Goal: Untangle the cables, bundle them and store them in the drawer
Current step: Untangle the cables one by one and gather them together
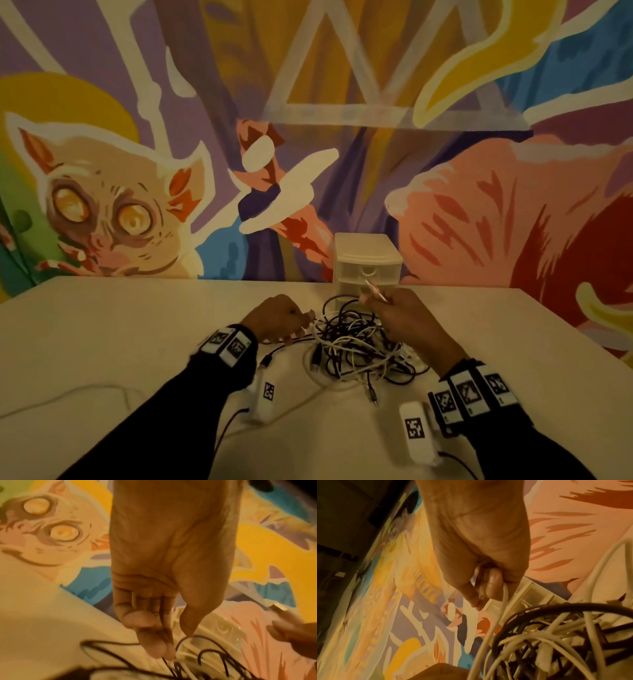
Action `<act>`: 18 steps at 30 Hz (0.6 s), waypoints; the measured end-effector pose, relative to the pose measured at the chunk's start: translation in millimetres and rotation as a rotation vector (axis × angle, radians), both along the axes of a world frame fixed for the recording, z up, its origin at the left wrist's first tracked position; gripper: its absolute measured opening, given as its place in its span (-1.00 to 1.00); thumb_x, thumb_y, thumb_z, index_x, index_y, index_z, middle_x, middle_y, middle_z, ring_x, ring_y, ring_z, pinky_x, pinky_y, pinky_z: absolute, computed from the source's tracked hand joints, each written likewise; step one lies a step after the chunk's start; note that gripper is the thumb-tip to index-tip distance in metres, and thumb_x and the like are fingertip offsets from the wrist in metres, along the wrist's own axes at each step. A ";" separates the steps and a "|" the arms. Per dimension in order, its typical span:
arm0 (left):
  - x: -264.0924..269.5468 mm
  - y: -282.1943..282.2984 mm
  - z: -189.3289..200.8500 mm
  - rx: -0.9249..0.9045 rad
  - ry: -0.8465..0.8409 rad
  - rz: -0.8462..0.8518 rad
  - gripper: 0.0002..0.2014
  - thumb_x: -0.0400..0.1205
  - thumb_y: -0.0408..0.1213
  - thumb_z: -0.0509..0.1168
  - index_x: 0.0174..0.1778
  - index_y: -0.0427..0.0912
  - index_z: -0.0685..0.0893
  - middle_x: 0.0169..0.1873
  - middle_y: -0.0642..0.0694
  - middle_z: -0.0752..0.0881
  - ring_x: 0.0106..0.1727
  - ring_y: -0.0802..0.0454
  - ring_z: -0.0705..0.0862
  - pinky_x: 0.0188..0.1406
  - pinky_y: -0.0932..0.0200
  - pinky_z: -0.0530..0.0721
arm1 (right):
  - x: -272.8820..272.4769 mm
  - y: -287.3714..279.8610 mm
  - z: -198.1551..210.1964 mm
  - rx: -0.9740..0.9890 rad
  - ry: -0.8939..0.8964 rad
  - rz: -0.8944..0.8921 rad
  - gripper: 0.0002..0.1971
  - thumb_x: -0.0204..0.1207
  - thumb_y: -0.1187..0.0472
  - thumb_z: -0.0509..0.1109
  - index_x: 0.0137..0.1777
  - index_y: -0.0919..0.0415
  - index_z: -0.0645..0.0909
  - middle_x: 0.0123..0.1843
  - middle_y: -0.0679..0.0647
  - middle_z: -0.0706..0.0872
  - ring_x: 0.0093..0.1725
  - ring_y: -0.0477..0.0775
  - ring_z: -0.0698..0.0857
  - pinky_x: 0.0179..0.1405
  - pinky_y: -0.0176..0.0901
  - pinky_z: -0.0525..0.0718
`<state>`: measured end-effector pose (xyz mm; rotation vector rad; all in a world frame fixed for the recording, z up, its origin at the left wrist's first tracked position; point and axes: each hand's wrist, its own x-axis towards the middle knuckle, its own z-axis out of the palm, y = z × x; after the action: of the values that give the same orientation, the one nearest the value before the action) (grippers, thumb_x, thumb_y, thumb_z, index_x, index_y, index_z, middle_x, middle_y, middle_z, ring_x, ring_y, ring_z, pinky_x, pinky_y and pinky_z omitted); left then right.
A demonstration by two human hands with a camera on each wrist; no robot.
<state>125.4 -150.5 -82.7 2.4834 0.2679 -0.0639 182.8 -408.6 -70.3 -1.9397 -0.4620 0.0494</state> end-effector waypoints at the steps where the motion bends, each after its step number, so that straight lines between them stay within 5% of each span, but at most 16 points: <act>1: 10.1 -5.1 -6.6 -0.004 0.014 0.019 -0.49 0.81 0.18 0.29 -0.07 -0.19 0.91 -0.18 -0.03 0.94 -0.44 0.17 0.76 -0.41 0.27 0.61 | -0.7 -0.7 -1.8 -0.004 -0.014 0.002 -0.69 0.72 -0.01 0.52 0.06 0.28 0.83 -0.56 -0.16 0.49 -0.52 -0.12 0.46 -0.37 -0.11 0.43; 5: 36.6 -7.5 -32.6 -0.162 -0.015 0.145 -0.44 0.80 0.10 0.35 -0.41 -0.21 0.80 -0.64 0.00 0.73 -0.71 0.14 0.57 -0.56 0.31 0.56 | -9.2 -1.5 -8.1 -0.103 -0.139 0.040 -0.77 0.65 -0.08 0.57 -0.10 0.06 0.84 -0.41 -0.18 0.71 -0.40 -0.21 0.61 -0.26 -0.14 0.55; 9: 45.2 -0.6 -46.5 -0.470 -0.140 0.236 -0.59 0.66 -0.07 0.57 -0.45 -0.23 0.81 -0.52 -0.13 0.72 -0.55 -0.02 0.52 -0.42 0.17 0.50 | -15.6 7.0 -9.6 -0.201 -0.257 0.107 -0.86 0.63 0.04 0.60 -0.15 0.02 0.81 -0.31 -0.28 0.76 -0.26 -0.22 0.69 -0.31 -0.42 0.51; 13: 37.2 1.2 -36.2 -0.581 -0.474 0.298 -0.69 0.69 0.06 0.53 -0.04 -0.16 0.88 -0.13 -0.04 0.88 -0.44 0.08 0.66 -0.51 0.27 0.54 | -6.4 19.6 -8.8 -0.176 -0.272 0.079 -0.83 0.70 0.01 0.53 -0.11 0.01 0.81 -0.23 -0.08 0.82 -0.22 -0.23 0.73 -0.27 -0.39 0.55; 16: 27.5 -8.3 -15.2 -0.681 -0.712 0.168 -0.74 0.72 -0.01 0.51 0.09 -0.16 0.82 -0.01 -0.03 0.91 -0.21 0.10 0.82 -0.29 0.43 0.67 | 5.6 27.2 -7.5 0.007 -0.200 -0.008 -0.82 0.71 -0.07 0.52 -0.05 -0.03 0.85 -0.17 -0.13 0.87 -0.12 -0.19 0.80 -0.05 -0.15 0.70; 18: 23.9 -19.6 -9.4 -0.716 -0.750 0.027 -0.82 0.72 -0.19 0.54 0.08 -0.23 0.82 -0.08 -0.13 0.92 -0.13 0.08 0.84 -0.11 0.35 0.72 | 10.2 30.3 -2.2 0.196 -0.174 -0.061 -0.80 0.72 -0.05 0.54 -0.03 0.04 0.85 -0.19 -0.17 0.87 -0.11 -0.14 0.80 -0.05 -0.21 0.70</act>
<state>149.3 -170.1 -92.1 1.6423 -0.0479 0.6545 193.0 -378.3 -72.5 -1.7711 -0.5038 -0.1988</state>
